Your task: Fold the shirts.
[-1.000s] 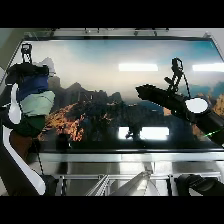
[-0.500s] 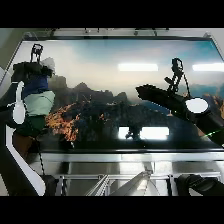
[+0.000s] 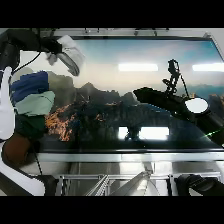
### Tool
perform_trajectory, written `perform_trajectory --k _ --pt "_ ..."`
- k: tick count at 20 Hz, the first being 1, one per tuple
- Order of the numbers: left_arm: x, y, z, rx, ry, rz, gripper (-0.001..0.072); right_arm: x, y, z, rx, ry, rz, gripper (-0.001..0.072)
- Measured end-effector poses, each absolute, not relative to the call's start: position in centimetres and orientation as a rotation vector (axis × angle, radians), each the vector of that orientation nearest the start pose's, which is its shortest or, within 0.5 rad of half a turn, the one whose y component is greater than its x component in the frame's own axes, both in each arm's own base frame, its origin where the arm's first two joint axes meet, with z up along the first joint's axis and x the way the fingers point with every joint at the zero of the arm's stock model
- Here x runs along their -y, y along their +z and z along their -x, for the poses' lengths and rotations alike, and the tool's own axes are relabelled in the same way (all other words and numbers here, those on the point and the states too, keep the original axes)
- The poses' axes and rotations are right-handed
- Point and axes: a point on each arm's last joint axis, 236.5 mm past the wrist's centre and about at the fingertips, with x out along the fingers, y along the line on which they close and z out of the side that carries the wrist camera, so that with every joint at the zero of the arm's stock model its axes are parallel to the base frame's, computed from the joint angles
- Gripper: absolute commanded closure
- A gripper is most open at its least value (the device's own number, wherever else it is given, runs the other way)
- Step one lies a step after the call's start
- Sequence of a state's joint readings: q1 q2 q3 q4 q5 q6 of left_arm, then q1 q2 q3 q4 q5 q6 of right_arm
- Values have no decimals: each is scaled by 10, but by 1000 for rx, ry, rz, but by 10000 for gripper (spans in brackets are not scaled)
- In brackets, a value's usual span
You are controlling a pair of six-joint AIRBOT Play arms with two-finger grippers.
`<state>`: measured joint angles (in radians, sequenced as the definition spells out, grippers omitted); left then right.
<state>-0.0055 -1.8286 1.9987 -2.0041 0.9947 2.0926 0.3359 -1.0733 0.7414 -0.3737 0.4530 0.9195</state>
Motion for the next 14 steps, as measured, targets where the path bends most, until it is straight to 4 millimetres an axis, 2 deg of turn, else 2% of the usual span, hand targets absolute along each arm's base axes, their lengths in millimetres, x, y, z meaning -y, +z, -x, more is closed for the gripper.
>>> perform_trajectory --k 2,4,6,8,10,14 --pt "142 114 -553 -821 -617 -61 679 -235 67 -371 -726 615 -504 698" --pt "189 105 -494 -962 -765 -33 680 -231 64 -364 -780 634 -545 699" --pt "225 91 -437 -1102 -875 -18 685 -225 61 -355 -844 660 -589 700" --pt "253 74 -385 -1220 -948 -11 685 -216 58 -343 -917 695 -615 701" --pt "273 63 -348 -1273 -974 0 684 -206 52 -326 -997 717 -613 702" --pt "297 47 -307 -1278 -980 13 684 -187 41 -301 -1102 695 -569 701"
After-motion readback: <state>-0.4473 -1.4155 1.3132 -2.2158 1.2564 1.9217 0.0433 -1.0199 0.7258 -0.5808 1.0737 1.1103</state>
